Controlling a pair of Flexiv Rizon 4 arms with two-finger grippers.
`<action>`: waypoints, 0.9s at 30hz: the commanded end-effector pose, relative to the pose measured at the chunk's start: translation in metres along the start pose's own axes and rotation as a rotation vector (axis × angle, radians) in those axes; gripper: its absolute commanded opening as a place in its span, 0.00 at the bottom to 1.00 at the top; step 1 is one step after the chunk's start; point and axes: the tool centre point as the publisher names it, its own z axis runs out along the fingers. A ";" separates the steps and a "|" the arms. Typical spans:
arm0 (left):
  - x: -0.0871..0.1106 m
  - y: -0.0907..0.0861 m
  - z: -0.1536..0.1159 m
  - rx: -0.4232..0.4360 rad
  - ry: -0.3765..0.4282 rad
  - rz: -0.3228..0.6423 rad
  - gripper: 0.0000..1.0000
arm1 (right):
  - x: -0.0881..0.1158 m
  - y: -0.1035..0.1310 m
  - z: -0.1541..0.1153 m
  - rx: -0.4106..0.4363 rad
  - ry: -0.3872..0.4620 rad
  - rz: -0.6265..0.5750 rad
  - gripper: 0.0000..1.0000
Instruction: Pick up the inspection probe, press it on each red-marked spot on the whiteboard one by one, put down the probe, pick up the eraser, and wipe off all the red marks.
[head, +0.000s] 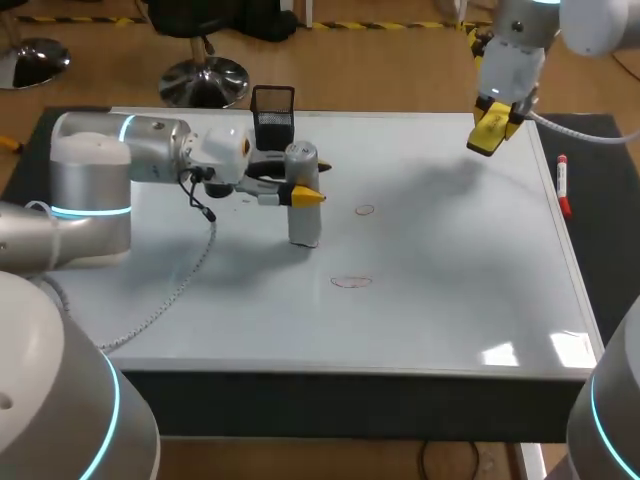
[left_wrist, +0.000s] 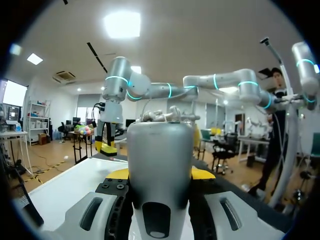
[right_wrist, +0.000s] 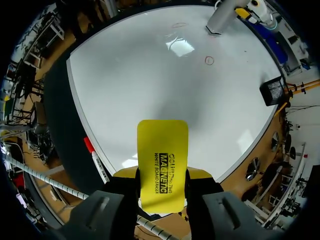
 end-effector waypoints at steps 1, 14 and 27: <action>-0.007 0.007 0.000 0.015 0.009 -0.001 0.00 | 0.001 0.000 -0.001 0.002 0.002 -0.002 0.00; -0.008 0.020 -0.005 0.007 0.001 -0.014 0.00 | 0.001 0.000 -0.001 0.002 0.002 -0.002 0.00; -0.010 0.019 -0.010 0.030 -0.021 -0.006 0.00 | 0.001 0.000 -0.001 0.002 0.002 -0.002 0.00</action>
